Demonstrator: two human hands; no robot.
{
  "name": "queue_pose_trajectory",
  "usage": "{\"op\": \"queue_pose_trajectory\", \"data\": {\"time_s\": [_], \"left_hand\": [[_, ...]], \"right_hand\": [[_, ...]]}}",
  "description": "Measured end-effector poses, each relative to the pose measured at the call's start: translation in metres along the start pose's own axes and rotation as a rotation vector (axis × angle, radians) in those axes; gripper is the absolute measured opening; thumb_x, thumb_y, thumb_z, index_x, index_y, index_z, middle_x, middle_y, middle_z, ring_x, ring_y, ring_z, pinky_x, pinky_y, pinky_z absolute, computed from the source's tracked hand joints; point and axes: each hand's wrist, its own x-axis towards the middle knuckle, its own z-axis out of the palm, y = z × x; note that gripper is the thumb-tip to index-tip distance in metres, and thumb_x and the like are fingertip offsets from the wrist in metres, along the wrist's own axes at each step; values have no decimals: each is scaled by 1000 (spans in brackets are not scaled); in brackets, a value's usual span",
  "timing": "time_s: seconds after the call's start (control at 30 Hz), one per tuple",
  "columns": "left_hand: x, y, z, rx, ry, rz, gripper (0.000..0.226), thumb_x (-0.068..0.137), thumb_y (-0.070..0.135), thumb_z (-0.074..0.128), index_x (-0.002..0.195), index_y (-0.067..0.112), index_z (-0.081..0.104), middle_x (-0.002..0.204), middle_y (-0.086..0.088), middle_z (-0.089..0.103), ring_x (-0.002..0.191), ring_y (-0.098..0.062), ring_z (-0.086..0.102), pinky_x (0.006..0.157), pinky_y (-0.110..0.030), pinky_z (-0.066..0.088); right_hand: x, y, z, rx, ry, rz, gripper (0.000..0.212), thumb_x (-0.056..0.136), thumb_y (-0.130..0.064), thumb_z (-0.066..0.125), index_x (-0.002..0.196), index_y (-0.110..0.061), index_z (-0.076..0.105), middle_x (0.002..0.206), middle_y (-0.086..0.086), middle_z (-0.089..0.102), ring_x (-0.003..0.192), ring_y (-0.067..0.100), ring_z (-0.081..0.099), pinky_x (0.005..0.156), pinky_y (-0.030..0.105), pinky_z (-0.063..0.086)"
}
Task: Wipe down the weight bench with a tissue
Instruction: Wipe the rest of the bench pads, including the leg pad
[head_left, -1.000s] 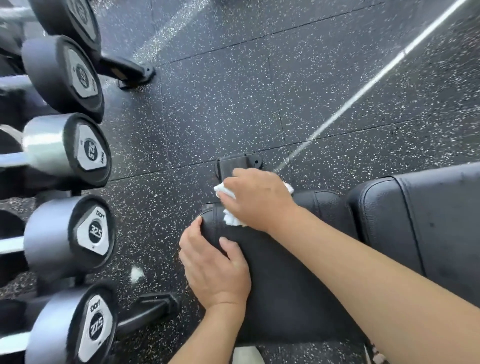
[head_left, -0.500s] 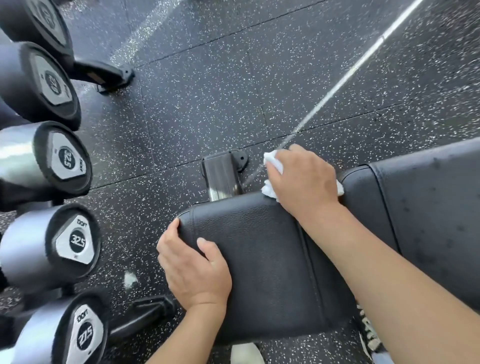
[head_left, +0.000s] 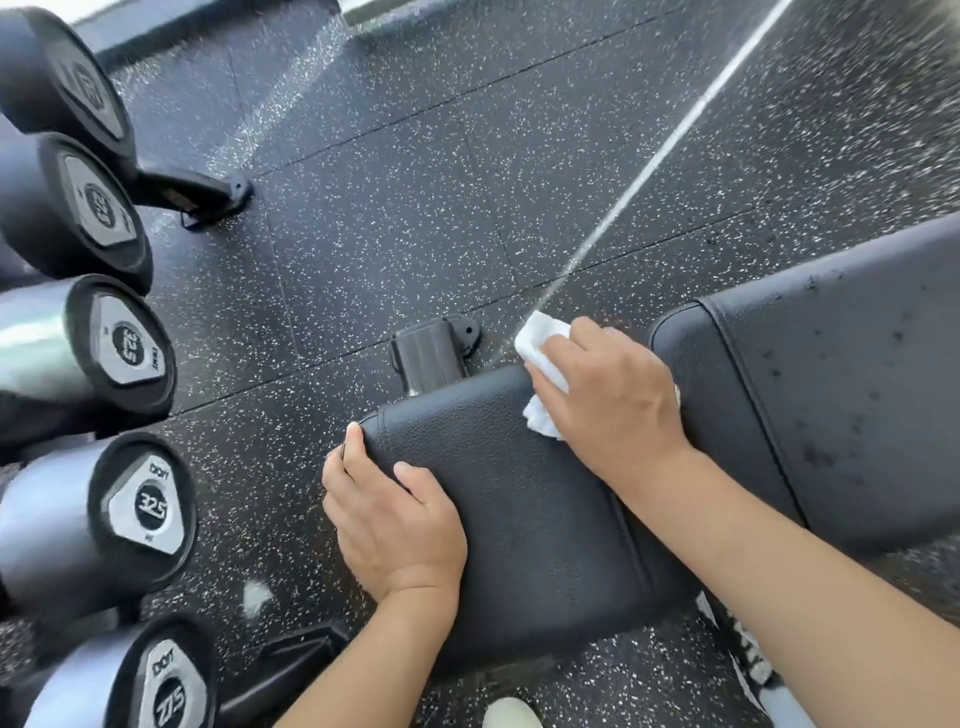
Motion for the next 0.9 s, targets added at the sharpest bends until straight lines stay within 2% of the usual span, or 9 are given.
{"op": "queue_pose_trajectory", "data": {"time_s": [0.13, 0.2, 0.3, 0.37, 0.4, 0.57, 0.7, 0.8, 0.9], "left_hand": [[0, -1, -1, 32, -64, 50, 60, 97, 27, 35, 155, 12, 36, 156, -19, 37, 126, -46, 46, 97, -59, 44], [1, -6, -7, 117, -118, 175, 59, 98, 22, 39, 156, 11, 36, 160, -19, 34, 133, -49, 42, 99, -62, 45], [14, -6, -14, 323, -251, 666, 63, 94, 15, 35, 157, 12, 38, 164, -14, 34, 150, -44, 30, 111, -71, 34], [18, 1, -13, 357, -353, 1121, 66, 90, 12, 32, 156, 12, 43, 163, -15, 37, 151, -39, 33, 114, -67, 32], [15, 6, -12, 352, -381, 1250, 67, 90, 11, 33, 155, 12, 45, 163, -15, 38, 151, -38, 35, 115, -64, 34], [-16, 4, -5, 243, -356, 1104, 69, 89, 20, 42, 157, 19, 41, 168, -5, 30, 157, -27, 22, 124, -55, 22], [-15, 6, -2, 240, -329, 1106, 68, 88, 24, 43, 156, 21, 42, 168, -3, 31, 157, -26, 24, 125, -53, 21], [-18, 7, -3, 249, -311, 1097, 68, 88, 24, 42, 156, 20, 43, 167, -3, 32, 156, -26, 24, 126, -52, 19], [-19, 9, -2, 260, -307, 1087, 68, 87, 23, 43, 155, 17, 45, 167, -5, 33, 156, -27, 24, 126, -52, 19]], "right_hand": [[-64, -5, -11, 3, 70, 116, 13, 92, -31, 66, 93, -17, 67, 76, 1, 53, 61, 24, 51, 51, 35, 45], [-98, -12, -14, -6, 79, 153, 16, 94, -31, 60, 96, -18, 68, 76, 0, 51, 62, 23, 50, 52, 39, 48], [-140, -20, -20, -3, 50, 225, 15, 93, -30, 60, 98, -18, 68, 78, -1, 50, 65, 24, 48, 56, 42, 47], [-153, -24, -24, -4, 40, 236, 13, 89, -26, 68, 98, -17, 67, 78, 0, 50, 65, 25, 49, 56, 43, 47], [-156, -24, -27, -6, 32, 235, 14, 88, -25, 72, 97, -16, 67, 78, 1, 51, 66, 26, 50, 57, 43, 47], [-124, -16, -27, 24, 37, 311, 16, 92, -30, 70, 101, -16, 68, 87, 4, 60, 75, 28, 60, 62, 44, 53], [-65, -5, -10, 53, 78, 377, 21, 99, -34, 57, 109, -18, 66, 99, 4, 63, 88, 29, 61, 64, 39, 41], [-43, -6, -1, 64, 82, 400, 18, 98, -34, 56, 105, -19, 63, 100, 3, 62, 88, 27, 61, 63, 36, 33], [-64, -8, -5, 120, 120, 389, 15, 92, -30, 64, 102, -20, 65, 93, 2, 60, 81, 26, 58, 63, 38, 41]]}}
